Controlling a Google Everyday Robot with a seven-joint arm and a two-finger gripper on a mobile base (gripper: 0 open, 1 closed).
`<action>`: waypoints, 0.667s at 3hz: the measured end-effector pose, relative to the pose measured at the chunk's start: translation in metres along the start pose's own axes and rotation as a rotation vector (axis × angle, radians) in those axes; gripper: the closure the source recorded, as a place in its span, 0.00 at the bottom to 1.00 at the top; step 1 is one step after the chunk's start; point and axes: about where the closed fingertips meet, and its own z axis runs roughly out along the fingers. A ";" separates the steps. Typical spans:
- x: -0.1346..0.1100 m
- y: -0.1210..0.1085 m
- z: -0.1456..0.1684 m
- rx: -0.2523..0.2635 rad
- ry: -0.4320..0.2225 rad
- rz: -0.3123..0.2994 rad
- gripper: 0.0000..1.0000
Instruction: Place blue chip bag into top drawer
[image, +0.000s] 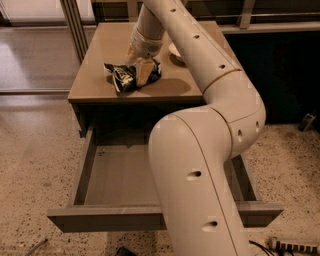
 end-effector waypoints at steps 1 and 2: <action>0.000 0.000 0.000 0.000 0.000 0.000 0.65; 0.000 0.000 0.000 0.000 0.000 0.000 0.96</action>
Offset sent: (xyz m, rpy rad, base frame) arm 0.0000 0.0000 0.0000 0.0000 0.0000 0.0000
